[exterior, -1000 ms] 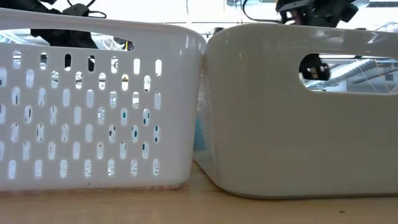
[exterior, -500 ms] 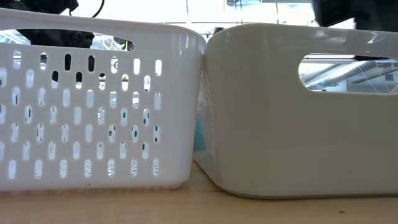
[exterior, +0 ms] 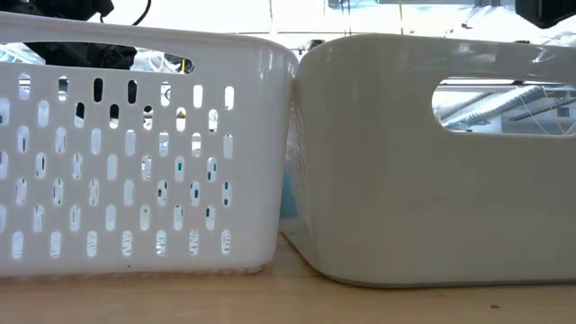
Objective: Pick & Place Toothbrushes
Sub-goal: Put the blue toothbrush into the blue bin
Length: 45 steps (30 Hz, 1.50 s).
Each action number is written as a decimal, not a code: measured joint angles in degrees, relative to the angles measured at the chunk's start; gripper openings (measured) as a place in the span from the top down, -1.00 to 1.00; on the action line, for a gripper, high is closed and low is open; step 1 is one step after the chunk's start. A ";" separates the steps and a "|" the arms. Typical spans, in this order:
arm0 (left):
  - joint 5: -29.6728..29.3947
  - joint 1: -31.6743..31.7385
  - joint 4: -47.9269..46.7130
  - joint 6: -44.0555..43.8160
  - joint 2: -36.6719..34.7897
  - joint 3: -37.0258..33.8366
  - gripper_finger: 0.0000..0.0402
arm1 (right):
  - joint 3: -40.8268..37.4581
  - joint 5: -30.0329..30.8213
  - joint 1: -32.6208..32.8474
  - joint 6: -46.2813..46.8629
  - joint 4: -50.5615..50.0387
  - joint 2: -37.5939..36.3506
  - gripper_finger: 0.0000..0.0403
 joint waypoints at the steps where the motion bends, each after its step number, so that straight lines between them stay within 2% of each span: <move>1: 0.16 0.00 0.02 0.00 0.00 0.00 0.04 | 0.98 0.04 0.55 0.24 -0.55 1.22 1.00; 6: 1.88 -0.02 0.02 0.44 0.00 0.00 0.04 | 3.74 -0.20 2.29 2.15 -3.22 5.96 1.00; 14: 1.88 -0.02 0.02 1.05 0.00 0.00 0.04 | 1.89 -0.28 2.76 10.25 -1.79 7.09 0.94; 18: 1.88 -0.02 0.02 1.03 0.00 0.00 0.04 | 1.14 -1.52 2.81 12.44 -1.73 6.87 0.76; 24: 1.88 0.00 0.00 0.98 0.00 0.00 0.04 | 1.05 -1.48 2.98 12.67 -0.89 6.83 0.37; 30: 1.88 -0.01 -0.02 0.87 0.00 0.00 0.04 | 1.05 1.83 2.98 9.37 1.30 6.86 0.09; 35: 1.88 0.00 -0.04 0.39 0.00 0.00 0.04 | 1.05 1.54 2.98 7.53 0.70 8.99 0.05; 45: 2.90 -0.02 -0.07 0.52 0.00 0.00 0.04 | 1.03 1.40 2.87 6.24 1.51 13.01 0.12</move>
